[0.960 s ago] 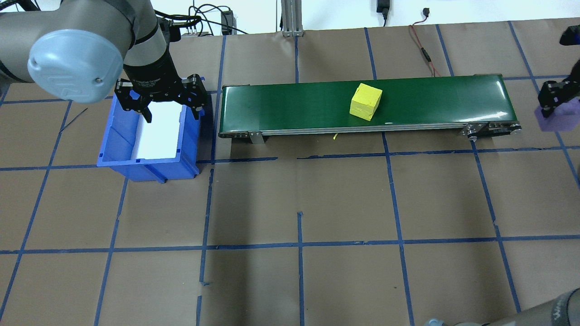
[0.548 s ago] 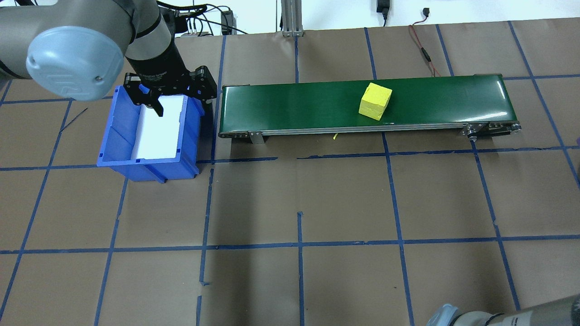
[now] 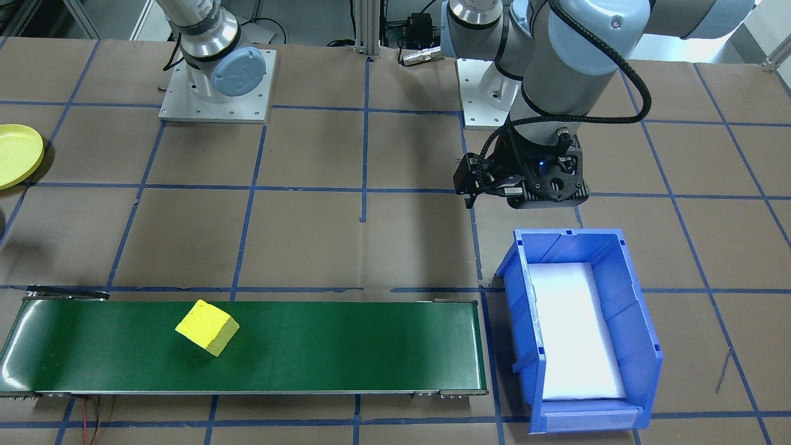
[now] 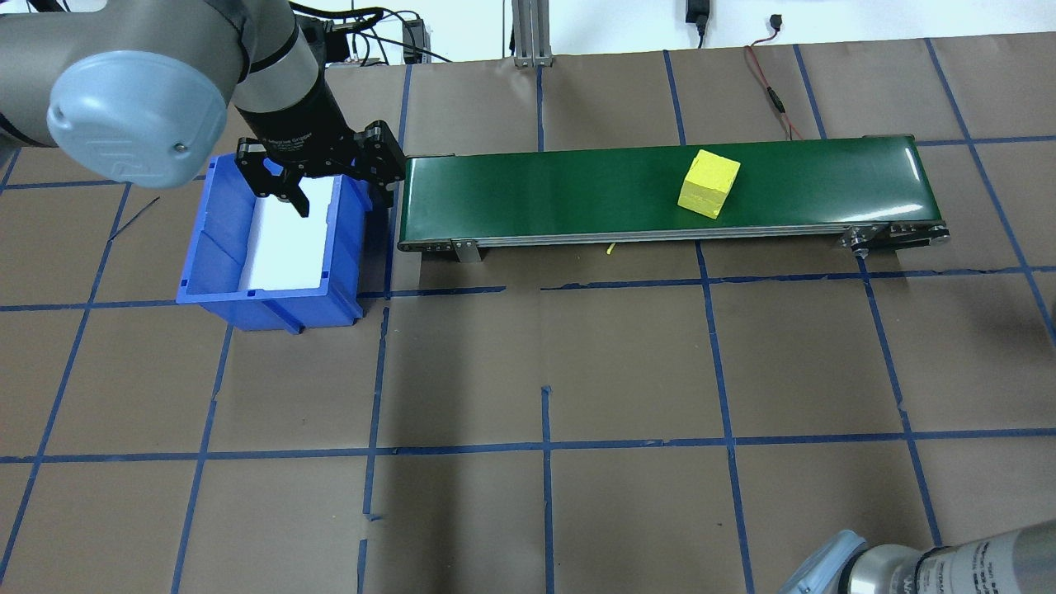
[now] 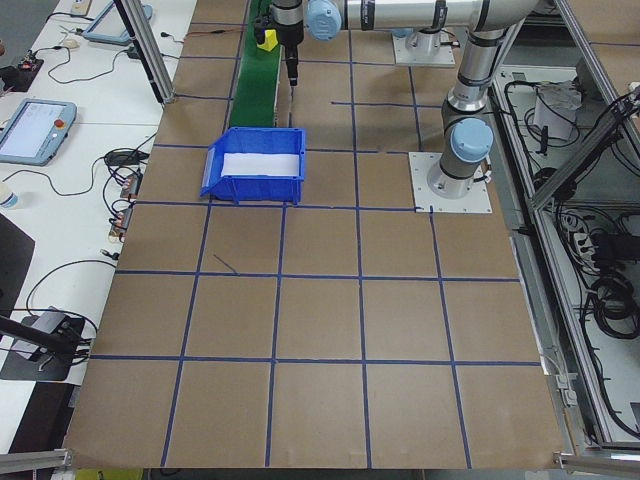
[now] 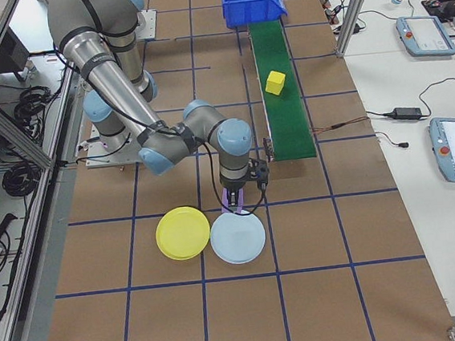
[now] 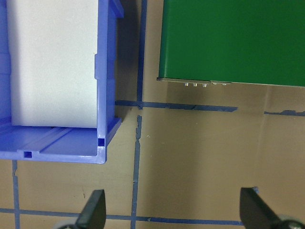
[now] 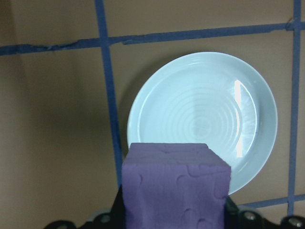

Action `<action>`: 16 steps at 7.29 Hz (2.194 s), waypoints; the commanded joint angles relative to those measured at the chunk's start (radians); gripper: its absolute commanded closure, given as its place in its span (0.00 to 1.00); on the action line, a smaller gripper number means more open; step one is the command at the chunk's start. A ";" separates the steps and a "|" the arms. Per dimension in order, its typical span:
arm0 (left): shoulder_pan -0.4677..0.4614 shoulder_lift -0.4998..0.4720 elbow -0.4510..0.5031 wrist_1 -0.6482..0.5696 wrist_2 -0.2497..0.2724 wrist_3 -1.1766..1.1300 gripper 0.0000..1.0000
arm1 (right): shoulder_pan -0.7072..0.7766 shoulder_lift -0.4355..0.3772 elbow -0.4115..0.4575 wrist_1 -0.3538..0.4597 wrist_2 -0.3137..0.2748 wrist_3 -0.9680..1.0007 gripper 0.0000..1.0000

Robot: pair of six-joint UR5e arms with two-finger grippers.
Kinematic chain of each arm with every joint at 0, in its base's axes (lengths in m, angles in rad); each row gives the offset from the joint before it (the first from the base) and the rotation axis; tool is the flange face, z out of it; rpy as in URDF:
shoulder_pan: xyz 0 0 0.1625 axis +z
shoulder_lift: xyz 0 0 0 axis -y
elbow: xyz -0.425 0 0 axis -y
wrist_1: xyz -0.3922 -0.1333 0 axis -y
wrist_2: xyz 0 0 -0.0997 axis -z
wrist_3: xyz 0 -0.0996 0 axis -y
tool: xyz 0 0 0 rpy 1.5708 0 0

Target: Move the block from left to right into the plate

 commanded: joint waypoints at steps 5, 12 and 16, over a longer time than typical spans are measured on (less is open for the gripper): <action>0.000 -0.003 -0.010 0.011 0.007 -0.002 0.00 | -0.081 0.089 -0.001 -0.108 0.034 -0.066 0.43; 0.000 -0.003 -0.011 0.008 0.015 -0.002 0.00 | 0.075 -0.036 -0.016 -0.092 0.062 0.051 0.01; -0.020 -0.003 -0.027 0.011 0.015 -0.066 0.00 | 0.331 -0.026 -0.113 0.070 0.093 0.301 0.02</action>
